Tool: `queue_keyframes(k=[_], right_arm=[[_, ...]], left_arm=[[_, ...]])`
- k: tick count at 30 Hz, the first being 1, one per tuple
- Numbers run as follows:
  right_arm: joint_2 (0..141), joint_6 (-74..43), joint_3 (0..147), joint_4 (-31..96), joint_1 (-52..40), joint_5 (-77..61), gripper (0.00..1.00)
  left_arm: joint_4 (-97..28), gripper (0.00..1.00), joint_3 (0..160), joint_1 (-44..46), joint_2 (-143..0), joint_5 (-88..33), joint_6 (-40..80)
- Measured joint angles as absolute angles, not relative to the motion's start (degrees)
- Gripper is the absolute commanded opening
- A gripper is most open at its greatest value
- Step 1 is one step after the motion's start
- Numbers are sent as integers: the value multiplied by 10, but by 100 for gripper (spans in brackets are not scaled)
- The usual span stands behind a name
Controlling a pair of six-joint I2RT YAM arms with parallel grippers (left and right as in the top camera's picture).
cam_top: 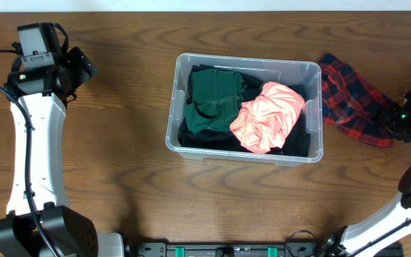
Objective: Pack container
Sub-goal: 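Lower the right gripper onto the red plaid shirt and grasp it, then lift the red plaid shirt and lay it over the container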
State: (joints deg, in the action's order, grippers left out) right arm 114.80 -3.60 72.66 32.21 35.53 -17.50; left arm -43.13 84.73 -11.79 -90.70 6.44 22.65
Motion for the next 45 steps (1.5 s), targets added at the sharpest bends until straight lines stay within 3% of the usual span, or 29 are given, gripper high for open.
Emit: queue_keyframes(k=[1,14,32,45], right_arm=[[1148,-37,727,322,356,-177,1],[1124,-39,731,340,359,-228,1],[765,-73,736,311,349,-296,1],[616,-158,736,288,242,-407,1]], left_arm=[[-431,98,847,-118,-907,64,227],[-431,98,847,-118,-907,64,227],[-431,98,847,-118,-907,64,227],[-431,98,847,-118,-907,64,227]])
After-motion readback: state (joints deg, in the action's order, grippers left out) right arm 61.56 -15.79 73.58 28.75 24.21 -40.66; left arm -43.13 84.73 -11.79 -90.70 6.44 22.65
